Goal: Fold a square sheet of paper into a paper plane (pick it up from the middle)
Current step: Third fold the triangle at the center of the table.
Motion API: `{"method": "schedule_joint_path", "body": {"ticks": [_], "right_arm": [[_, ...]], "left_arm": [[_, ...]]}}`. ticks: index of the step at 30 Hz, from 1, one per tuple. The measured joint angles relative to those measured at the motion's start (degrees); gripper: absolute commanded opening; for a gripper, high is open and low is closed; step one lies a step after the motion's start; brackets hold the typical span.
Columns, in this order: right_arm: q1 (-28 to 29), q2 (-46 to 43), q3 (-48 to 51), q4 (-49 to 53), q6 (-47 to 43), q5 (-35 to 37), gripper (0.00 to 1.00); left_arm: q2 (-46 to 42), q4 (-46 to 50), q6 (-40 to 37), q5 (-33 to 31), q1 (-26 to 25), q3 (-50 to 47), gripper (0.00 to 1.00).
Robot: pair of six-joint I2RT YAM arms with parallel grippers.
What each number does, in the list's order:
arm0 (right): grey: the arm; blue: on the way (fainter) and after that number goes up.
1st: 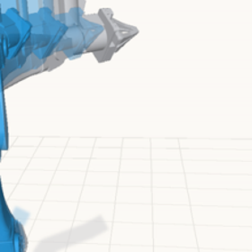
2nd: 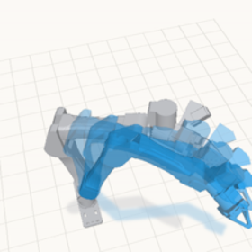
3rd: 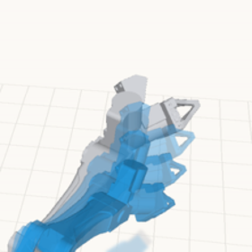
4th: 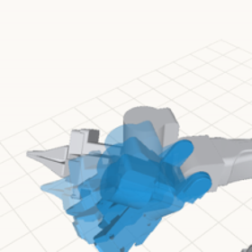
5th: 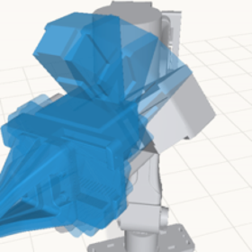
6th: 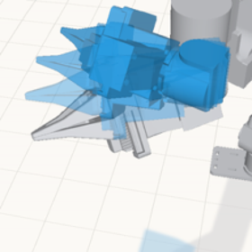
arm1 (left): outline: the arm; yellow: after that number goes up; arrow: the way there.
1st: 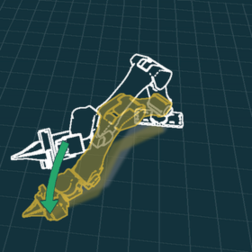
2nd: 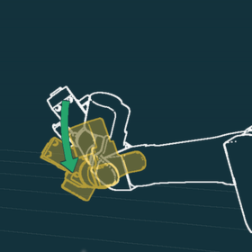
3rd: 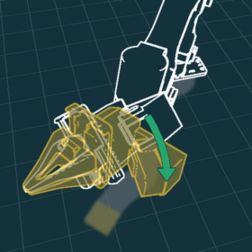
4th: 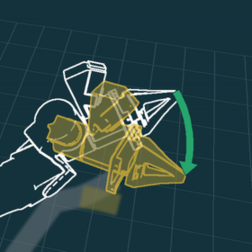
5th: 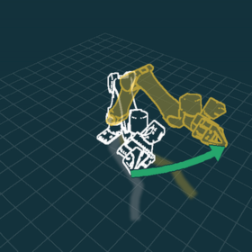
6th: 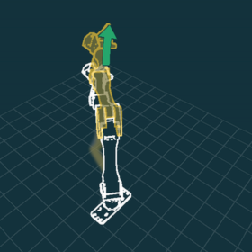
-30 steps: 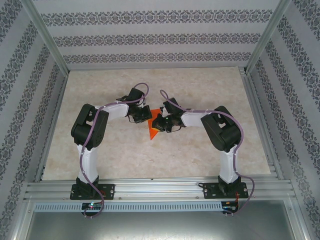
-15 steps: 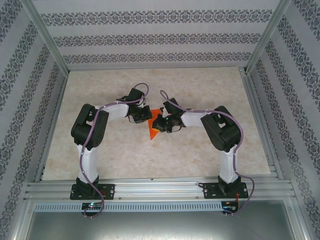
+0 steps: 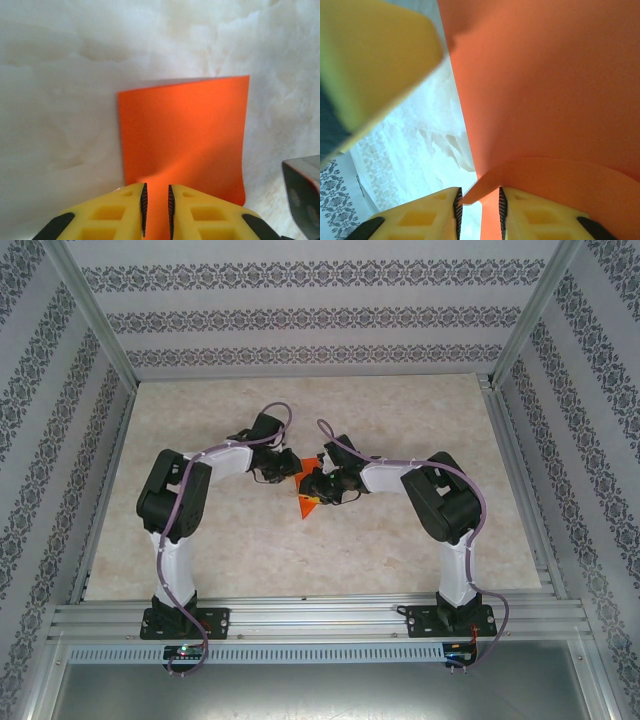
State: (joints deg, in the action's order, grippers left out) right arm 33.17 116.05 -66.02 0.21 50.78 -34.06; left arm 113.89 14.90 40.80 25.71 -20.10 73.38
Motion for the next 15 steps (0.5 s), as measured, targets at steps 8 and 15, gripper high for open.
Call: {"method": "schedule_joint_path", "body": {"ticks": [8, 15], "right_arm": [[0.0, 0.0, -0.1, 0.1, -0.2, 0.0, 0.28], [0.0, 0.0, -0.1, 1.3, -0.9, 1.3, 0.1]], "left_arm": [[-5.2, 0.0, 1.0, -0.9, 1.5, -3.2, 0.21], [-6.3, -1.0, 1.9, 2.2, 1.5, -7.4, 0.09]]}}
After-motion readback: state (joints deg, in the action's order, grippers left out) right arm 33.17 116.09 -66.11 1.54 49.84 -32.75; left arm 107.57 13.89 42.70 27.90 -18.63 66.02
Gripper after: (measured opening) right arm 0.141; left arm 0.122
